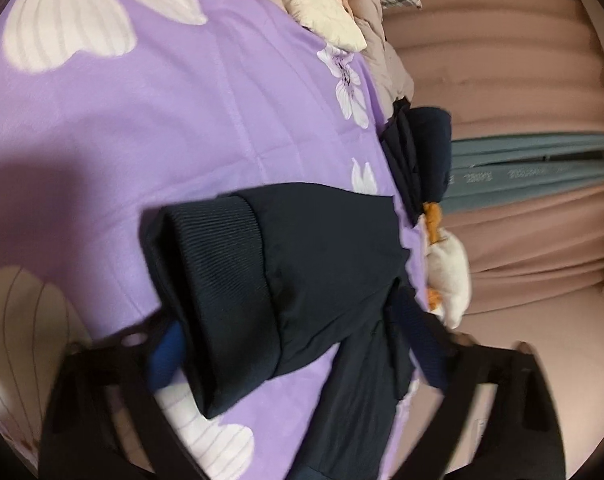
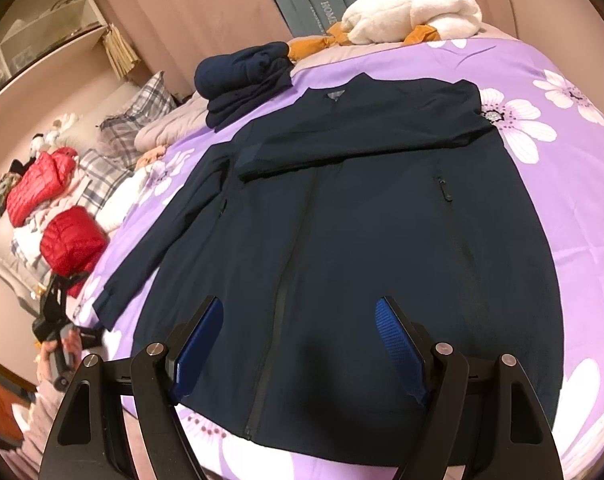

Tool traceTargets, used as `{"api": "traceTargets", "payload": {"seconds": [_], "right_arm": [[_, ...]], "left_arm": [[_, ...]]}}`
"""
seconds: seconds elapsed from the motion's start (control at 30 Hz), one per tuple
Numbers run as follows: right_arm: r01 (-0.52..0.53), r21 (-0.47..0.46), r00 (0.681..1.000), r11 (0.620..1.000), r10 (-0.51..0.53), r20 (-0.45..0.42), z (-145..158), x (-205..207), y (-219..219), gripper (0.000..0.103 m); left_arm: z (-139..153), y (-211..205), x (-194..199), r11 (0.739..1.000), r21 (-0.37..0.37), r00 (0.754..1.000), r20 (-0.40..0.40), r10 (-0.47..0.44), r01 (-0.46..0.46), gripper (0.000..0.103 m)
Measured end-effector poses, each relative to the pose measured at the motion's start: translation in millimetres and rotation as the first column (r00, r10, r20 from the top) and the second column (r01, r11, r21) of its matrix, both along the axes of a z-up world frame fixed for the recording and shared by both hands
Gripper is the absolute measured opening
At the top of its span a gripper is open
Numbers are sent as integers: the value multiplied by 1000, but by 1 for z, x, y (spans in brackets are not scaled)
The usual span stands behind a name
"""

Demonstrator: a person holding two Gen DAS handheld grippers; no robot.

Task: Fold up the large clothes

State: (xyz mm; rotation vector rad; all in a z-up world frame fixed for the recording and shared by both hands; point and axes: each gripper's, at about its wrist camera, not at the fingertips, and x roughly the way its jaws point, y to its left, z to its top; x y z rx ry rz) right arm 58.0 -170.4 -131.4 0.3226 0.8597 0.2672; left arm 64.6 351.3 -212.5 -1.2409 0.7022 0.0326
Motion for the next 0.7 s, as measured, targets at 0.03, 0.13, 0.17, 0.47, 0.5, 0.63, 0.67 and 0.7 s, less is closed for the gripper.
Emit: {"api": "traceTargets", "payload": {"seconds": [0.03, 0.13, 0.17, 0.47, 0.5, 0.63, 0.67, 0.7], "right_arm": [[0, -3, 1000, 1000, 0, -1, -1, 0, 1, 78], [-1, -34, 1000, 999, 1, 6, -2, 0, 5, 78], [-3, -45, 1000, 999, 3, 6, -3, 1, 6, 78], [-23, -47, 1000, 999, 22, -12, -9, 10, 15, 78], [-24, -41, 1000, 999, 24, -14, -10, 11, 15, 78], [-30, -22, 999, 999, 29, -23, -13, 13, 14, 78], [-31, -15, 999, 999, 30, -22, -14, 13, 12, 78], [-29, -8, 999, 1000, 29, -19, -14, 13, 11, 78]], "left_arm": [[-2, -1, 3, 1000, -3, 1000, -3, -18, 18, 60], [-7, -2, 4, 999, 33, 999, -36, -35, 36, 37], [-8, -1, 4, 999, 39, 998, -47, -34, 36, 26], [52, 1, 13, 995, 93, 998, 55, -44, 39, 8], [62, 0, 16, 994, 102, 997, 67, -46, 39, 8], [140, -13, 48, 978, 201, 986, 142, -83, 54, 6], [157, -19, 56, 971, 229, 983, 152, -99, 63, 5], [182, -30, 68, 960, 269, 978, 164, -127, 79, 5]]}}
